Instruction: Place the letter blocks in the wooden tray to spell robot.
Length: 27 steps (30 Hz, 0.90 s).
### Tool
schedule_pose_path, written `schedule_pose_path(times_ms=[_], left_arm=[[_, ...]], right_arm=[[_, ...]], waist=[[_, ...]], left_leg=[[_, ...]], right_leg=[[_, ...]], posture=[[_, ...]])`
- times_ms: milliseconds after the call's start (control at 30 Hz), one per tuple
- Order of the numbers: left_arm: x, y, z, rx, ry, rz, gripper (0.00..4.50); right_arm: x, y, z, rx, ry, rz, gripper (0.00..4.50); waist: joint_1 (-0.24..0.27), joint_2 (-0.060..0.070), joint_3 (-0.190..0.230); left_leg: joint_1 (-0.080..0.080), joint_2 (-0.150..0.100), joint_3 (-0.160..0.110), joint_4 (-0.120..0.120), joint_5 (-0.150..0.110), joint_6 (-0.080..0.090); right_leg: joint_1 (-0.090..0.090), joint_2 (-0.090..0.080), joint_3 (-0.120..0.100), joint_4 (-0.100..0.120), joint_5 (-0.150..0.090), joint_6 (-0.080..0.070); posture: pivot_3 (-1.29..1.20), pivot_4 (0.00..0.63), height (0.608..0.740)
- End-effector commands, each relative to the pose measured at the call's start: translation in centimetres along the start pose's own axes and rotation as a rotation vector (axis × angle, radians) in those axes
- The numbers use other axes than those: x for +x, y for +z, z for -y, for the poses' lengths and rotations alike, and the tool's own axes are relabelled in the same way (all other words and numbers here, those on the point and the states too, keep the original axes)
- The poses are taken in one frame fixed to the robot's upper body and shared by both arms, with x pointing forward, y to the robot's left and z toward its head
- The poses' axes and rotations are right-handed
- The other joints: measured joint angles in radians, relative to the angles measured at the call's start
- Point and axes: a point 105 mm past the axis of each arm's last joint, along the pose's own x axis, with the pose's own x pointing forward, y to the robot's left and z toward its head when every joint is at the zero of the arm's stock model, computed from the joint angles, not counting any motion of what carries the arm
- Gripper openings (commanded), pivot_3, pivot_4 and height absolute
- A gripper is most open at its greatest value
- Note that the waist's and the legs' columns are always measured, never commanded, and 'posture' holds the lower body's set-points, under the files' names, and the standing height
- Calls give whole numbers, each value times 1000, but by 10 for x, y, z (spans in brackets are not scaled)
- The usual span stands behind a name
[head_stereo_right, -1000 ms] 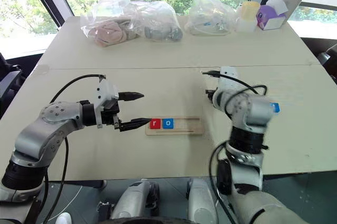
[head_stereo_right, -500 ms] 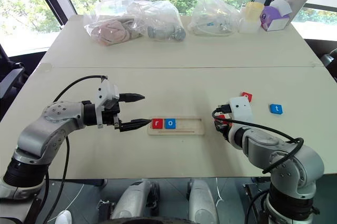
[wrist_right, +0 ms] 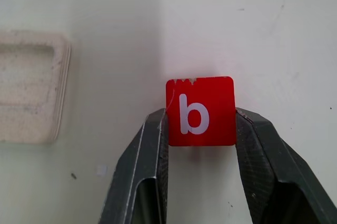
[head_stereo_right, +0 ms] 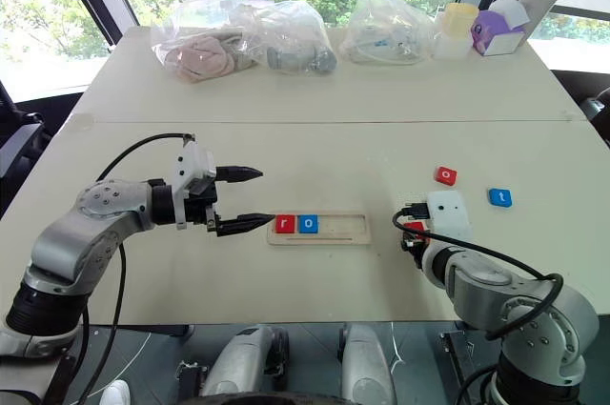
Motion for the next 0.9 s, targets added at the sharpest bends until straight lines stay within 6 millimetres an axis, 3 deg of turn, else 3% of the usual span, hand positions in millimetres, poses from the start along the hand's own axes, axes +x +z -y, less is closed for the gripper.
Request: schedule_pose_path(times_ms=[33,100,200,267,367,533,633,900], left_arm=[[0,8,1,46,-9,14,4500],[1,7,1,50,-9,11,4500],[1,6,0,52,-7,12,4500],[1,7,0,51,-7,14,4500],[1,6,0,52,-4,14,4500],[2,6,-1,53,-2,20,4500],[3,7,-1,57,-6,24,4500],[5,8,3,64,-11,31,4500]], right_arm=[[-1,4,6,33,-28,11,1165],[0,4,6,45,-28,5,2196],[1,7,3,35,6,-1,3297],[-1,12,1,3,44,3,4417],[-9,17,-4,-107,135,-19,4471],[-41,52,-12,-506,296,-46,4471],[-54,65,-7,-628,390,-72,4471],[-45,59,24,-1019,618,-120,4471]], waist=[[0,0,0],[0,0,0],[0,0,0],[-1,0,0],[0,0,0],[-3,3,2],[5,3,3],[21,2,2]], left_leg=[[0,0,0,0,0,0],[0,0,0,0,0,0],[0,0,0,0,0,0],[0,0,0,0,0,0],[0,0,1,0,0,0],[0,-1,3,1,-1,1],[0,0,2,1,-1,2],[-2,-1,4,3,-3,4]], right_leg=[[0,0,0,0,0,0],[0,0,0,0,0,0],[0,0,0,0,0,0],[0,0,0,0,0,0],[0,0,0,0,0,0],[0,-1,0,-1,0,0],[0,0,-1,-1,0,0],[0,-3,-2,-3,-1,2]], posture=[[0,150,740],[0,150,740],[0,150,740],[0,150,740],[0,150,740],[0,150,740],[0,150,740],[0,150,740]])
